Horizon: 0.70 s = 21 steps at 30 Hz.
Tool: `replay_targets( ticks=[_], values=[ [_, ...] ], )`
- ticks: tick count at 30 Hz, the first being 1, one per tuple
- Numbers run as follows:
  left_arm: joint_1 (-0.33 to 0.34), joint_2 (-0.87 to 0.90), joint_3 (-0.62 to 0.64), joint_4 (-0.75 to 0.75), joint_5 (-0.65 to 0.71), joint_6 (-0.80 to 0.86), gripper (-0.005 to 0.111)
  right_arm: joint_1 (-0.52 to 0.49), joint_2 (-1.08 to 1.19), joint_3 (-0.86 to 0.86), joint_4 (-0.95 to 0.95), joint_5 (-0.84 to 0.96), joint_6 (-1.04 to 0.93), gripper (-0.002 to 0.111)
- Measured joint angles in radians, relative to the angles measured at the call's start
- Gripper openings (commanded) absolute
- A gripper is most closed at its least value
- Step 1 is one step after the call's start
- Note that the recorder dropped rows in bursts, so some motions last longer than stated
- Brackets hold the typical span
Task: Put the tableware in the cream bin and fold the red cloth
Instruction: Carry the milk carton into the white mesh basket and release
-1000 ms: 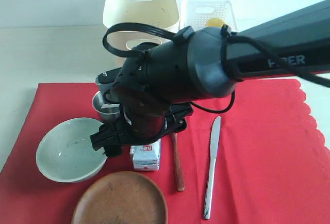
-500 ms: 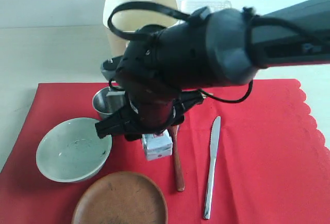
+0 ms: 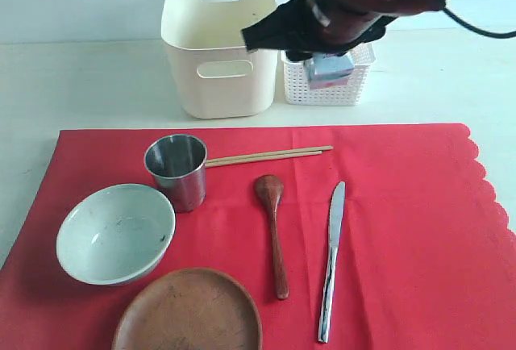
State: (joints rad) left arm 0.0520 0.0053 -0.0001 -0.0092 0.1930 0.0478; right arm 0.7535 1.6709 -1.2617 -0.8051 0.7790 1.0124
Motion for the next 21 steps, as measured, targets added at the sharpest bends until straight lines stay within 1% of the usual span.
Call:
replay_targets(
  ticks=[3,4,5,6,7,8,9,10,11,13,15,17,21],
  values=[
    [0.000,0.000,0.000,0.000,0.000,0.000,0.003,-0.104,0.006,0.000,-0.004,-0.110,0.000,0.000],
    [0.000,0.000,0.000,0.000,0.000,0.000,0.003,-0.168,0.023,0.000,-0.004,-0.205,0.000,0.000],
    [0.000,0.000,0.000,0.000,0.000,0.000,0.003,-0.192,0.034,-0.003,0.001,-0.234,0.000,0.000],
    [0.000,0.000,0.000,0.000,0.000,0.000,0.003,-0.247,0.076,-0.036,0.015,-0.281,0.000,0.000],
    [0.000,0.000,0.000,0.000,0.000,0.000,0.003,-0.266,0.104,-0.060,0.022,-0.292,0.000,0.000],
    [0.000,0.000,0.000,0.000,0.000,0.000,0.003,-0.309,0.166,-0.120,0.043,-0.302,-0.007,0.000],
    [0.000,0.000,0.000,0.000,0.000,0.000,0.003,-0.327,0.200,-0.156,0.064,-0.304,-0.027,0.000],
    [0.000,0.000,0.000,0.000,0.000,0.000,0.003,-0.353,0.263,-0.226,0.118,-0.304,-0.093,0.000],
    [0.000,0.000,0.000,0.000,0.000,0.000,0.003,-0.362,0.299,-0.267,0.155,-0.304,-0.139,0.000],
    [0.000,0.000,0.000,0.000,0.000,0.000,0.003,-0.373,0.435,-0.425,0.280,-0.306,-0.299,0.000],
    [0.000,0.000,0.000,0.000,0.000,0.000,0.003,-0.373,0.526,-0.531,0.314,-0.288,-0.343,0.000],
    [0.000,0.000,0.000,0.000,0.000,0.000,0.003,-0.374,0.590,-0.597,0.321,-0.270,-0.355,0.000],
    [0.000,0.000,0.000,0.000,0.000,0.000,0.003,-0.376,0.632,-0.611,0.325,-0.269,-0.339,0.000]
  ],
)
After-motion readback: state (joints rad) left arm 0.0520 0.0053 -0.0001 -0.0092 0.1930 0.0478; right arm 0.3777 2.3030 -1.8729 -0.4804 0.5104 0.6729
